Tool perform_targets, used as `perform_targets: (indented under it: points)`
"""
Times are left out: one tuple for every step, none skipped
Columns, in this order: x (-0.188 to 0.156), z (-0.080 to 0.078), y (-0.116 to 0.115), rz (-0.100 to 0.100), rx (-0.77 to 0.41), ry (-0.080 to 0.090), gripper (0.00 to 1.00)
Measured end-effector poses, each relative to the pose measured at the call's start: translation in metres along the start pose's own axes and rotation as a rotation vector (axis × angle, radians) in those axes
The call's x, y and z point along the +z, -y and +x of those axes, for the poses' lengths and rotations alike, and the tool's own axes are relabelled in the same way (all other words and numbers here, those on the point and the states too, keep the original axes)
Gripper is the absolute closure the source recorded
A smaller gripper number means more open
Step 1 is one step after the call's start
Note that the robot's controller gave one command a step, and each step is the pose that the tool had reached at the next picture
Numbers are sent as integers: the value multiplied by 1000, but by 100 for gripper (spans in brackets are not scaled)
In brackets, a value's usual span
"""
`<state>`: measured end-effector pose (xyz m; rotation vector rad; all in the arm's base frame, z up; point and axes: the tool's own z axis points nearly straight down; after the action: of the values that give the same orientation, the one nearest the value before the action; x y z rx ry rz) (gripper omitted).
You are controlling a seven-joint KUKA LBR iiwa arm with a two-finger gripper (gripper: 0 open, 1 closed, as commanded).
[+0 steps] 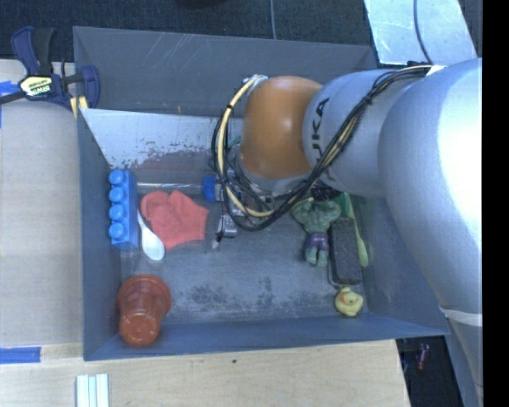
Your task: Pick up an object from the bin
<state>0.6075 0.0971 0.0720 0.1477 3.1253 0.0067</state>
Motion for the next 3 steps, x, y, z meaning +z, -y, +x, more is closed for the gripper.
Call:
perform_targets:
  points:
    - [-6,36,-50,0,-7,4,0]
    - [0,18,-145,5,27,5,100]
    - [0,18,-145,5,27,5,100]
